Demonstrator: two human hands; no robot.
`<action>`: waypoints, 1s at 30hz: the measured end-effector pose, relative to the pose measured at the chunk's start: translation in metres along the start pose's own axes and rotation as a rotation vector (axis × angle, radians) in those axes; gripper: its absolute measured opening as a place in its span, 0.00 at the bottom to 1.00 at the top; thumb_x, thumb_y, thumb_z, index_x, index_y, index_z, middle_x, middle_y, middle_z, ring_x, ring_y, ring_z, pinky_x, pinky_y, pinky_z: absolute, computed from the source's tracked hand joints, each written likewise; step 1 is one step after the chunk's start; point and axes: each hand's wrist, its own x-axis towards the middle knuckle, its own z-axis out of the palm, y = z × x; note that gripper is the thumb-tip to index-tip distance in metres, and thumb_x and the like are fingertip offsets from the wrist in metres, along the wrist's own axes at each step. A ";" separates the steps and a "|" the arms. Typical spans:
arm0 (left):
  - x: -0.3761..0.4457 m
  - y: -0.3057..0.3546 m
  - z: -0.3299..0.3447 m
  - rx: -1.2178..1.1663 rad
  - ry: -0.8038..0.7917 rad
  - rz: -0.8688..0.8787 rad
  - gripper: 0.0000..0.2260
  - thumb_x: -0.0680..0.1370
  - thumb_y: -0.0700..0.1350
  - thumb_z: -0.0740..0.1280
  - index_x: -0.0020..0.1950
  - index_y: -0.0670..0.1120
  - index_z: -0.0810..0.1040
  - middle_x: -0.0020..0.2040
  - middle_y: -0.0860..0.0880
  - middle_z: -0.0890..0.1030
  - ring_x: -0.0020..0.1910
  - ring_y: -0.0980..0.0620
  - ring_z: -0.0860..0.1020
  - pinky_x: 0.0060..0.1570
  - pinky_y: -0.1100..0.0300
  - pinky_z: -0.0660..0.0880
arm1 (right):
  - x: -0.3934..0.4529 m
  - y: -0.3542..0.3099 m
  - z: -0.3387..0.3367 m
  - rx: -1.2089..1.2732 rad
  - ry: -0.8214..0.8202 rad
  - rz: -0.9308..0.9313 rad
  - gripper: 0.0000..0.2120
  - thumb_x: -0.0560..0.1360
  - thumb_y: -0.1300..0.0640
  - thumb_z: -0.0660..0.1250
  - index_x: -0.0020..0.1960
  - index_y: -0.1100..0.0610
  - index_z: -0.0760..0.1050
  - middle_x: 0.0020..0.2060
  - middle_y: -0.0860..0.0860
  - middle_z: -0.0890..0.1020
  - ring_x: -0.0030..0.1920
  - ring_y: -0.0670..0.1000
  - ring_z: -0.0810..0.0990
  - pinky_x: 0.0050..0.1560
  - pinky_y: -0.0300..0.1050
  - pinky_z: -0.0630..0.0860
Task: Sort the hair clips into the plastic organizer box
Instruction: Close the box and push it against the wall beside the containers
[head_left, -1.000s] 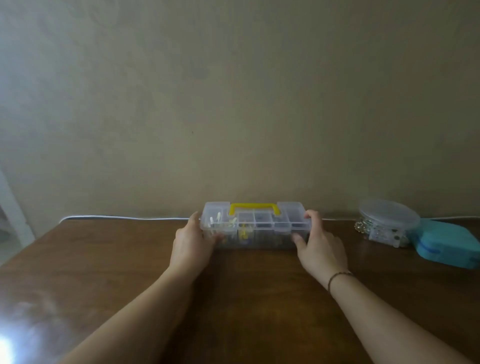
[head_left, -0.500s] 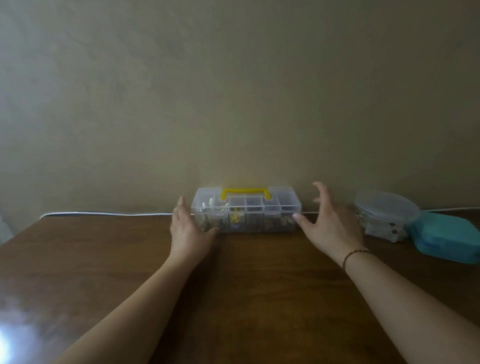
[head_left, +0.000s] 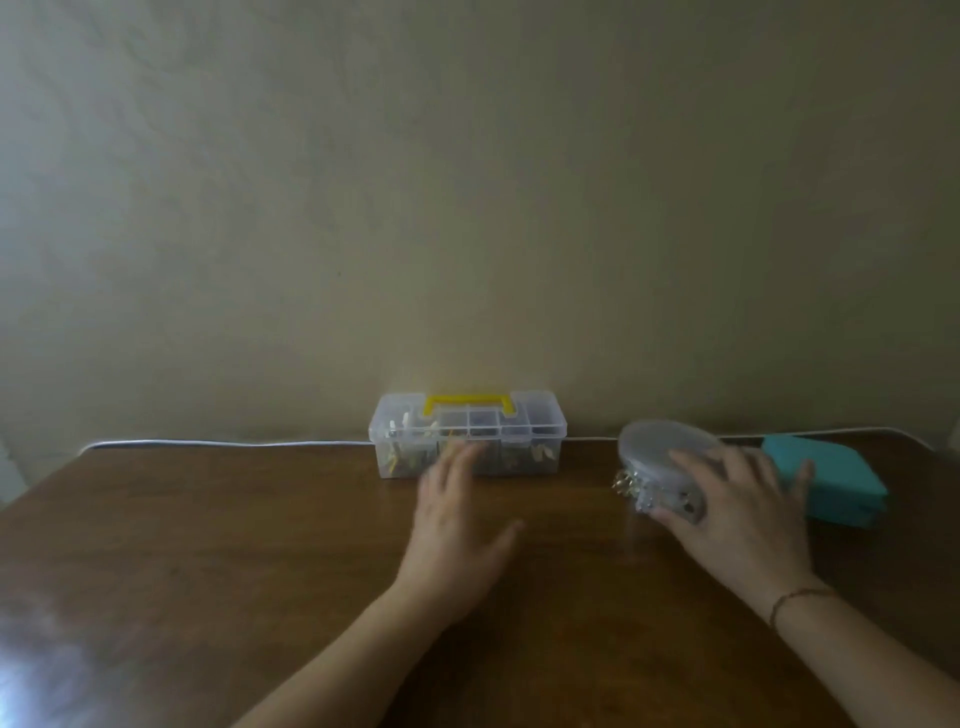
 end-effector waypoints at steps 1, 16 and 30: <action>-0.004 0.010 0.002 -0.047 -0.111 -0.032 0.39 0.73 0.54 0.74 0.78 0.60 0.54 0.78 0.58 0.55 0.78 0.55 0.55 0.76 0.50 0.58 | -0.012 -0.005 -0.004 0.126 -0.002 -0.023 0.32 0.67 0.34 0.69 0.69 0.42 0.69 0.63 0.48 0.69 0.67 0.52 0.65 0.69 0.65 0.59; 0.004 -0.010 -0.061 -0.308 0.201 0.071 0.43 0.63 0.51 0.83 0.70 0.67 0.62 0.60 0.59 0.81 0.60 0.61 0.79 0.60 0.61 0.77 | -0.006 -0.132 -0.032 0.982 0.365 -0.540 0.36 0.63 0.48 0.78 0.65 0.49 0.65 0.67 0.53 0.62 0.70 0.50 0.64 0.68 0.38 0.67; 0.084 -0.081 -0.092 -0.103 0.134 -0.220 0.47 0.71 0.48 0.78 0.81 0.50 0.51 0.72 0.45 0.72 0.67 0.48 0.75 0.63 0.53 0.73 | 0.086 -0.225 0.003 0.870 0.068 -0.447 0.24 0.69 0.54 0.76 0.63 0.52 0.73 0.65 0.50 0.66 0.67 0.50 0.66 0.70 0.45 0.65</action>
